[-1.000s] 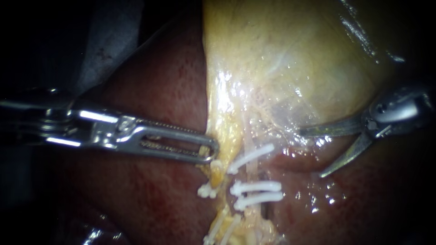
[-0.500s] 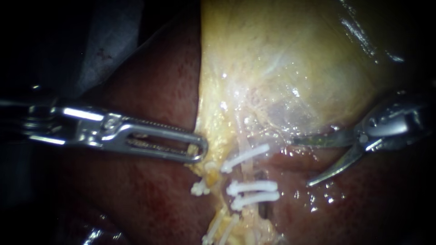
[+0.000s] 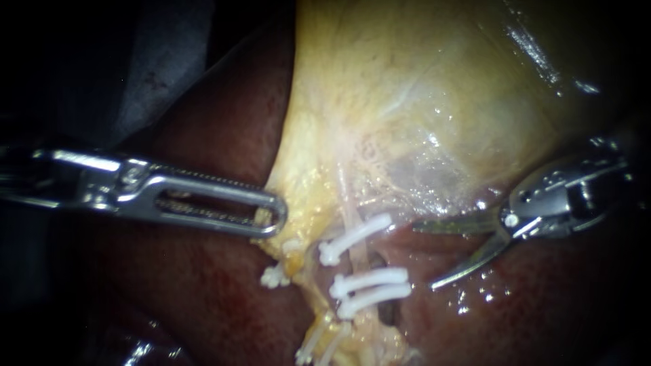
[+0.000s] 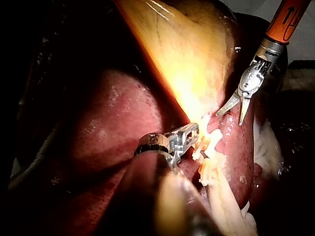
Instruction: Go to the cutting position right tube
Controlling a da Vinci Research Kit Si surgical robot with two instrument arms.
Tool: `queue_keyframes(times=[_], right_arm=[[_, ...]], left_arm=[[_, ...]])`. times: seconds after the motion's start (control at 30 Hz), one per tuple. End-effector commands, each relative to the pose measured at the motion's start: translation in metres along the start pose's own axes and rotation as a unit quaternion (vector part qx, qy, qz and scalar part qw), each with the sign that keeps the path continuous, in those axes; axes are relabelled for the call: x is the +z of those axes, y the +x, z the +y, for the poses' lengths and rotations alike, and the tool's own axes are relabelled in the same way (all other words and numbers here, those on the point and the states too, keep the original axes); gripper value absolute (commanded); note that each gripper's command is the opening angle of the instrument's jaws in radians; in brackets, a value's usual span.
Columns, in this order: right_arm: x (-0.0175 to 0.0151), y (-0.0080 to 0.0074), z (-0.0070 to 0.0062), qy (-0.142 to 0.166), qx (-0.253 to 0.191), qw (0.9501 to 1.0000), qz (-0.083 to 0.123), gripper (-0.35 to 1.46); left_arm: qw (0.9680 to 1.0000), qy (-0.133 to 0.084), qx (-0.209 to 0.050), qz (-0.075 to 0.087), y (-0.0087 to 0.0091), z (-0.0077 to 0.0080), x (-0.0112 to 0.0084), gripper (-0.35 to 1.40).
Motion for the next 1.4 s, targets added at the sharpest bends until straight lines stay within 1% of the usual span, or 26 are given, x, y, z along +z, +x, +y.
queue_keyframes(times=[0.03,0.17,0.23,0.57,0.77,0.87,1.03,1.17,1.27,1.4], right_arm=[[0.0004,0.0,0.0001,0.002,0.005,1.0,-0.002,0.76],[0.0013,-0.0002,0.0002,0.006,0.013,0.9999,-0.003,0.73],[0.0019,-0.0002,0.0004,0.009,0.02,0.9997,-0.007,0.68],[0.0041,0.0003,0.0011,0.013,0.025,0.9995,-0.011,0.64],[0.0048,0.0006,0.0014,0.016,0.032,0.9993,-0.012,0.54],[0.0052,0.0008,0.0016,0.018,0.033,0.9992,-0.012,0.52],[0.006,0.0008,0.0017,0.022,0.04,0.9988,-0.015,0.42],[0.0068,0.0009,0.0019,0.025,0.038,0.9988,-0.016,0.39],[0.0071,0.0011,0.002,0.025,0.041,0.9987,-0.016,0.31],[0.0073,0.0012,0.0022,0.024,0.044,0.9986,-0.016,0.24]], left_arm=[[1.0,0.0,0.0,0.0,0.0,-0.0001,-0.0001,-0.35],[1.0,-0.001,-0.001,0.001,-0.0001,-0.0004,-0.0004,-0.35],[1.0,-0.001,-0.001,0.001,-0.0001,-0.0005,-0.0005,-0.35],[1.0,-0.001,-0.002,0.001,-0.0001,-0.0007,-0.0007,-0.35],[1.0,-0.001,-0.002,0.001,-0.0001,-0.0007,-0.0007,-0.35],[1.0,-0.001,-0.002,0.001,-0.0001,-0.0007,-0.0008,-0.35],[1.0,-0.001,-0.002,0.001,-0.0001,-0.0007,-0.0008,-0.35],[1.0,-0.001,-0.002,0.001,-0.0001,-0.0007,-0.0008,-0.35],[1.0,-0.001,-0.002,0.001,-0.0001,-0.0007,-0.0008,-0.35],[1.0,-0.001,-0.002,0.001,-0.0001,-0.0007,-0.0008,-0.35]])
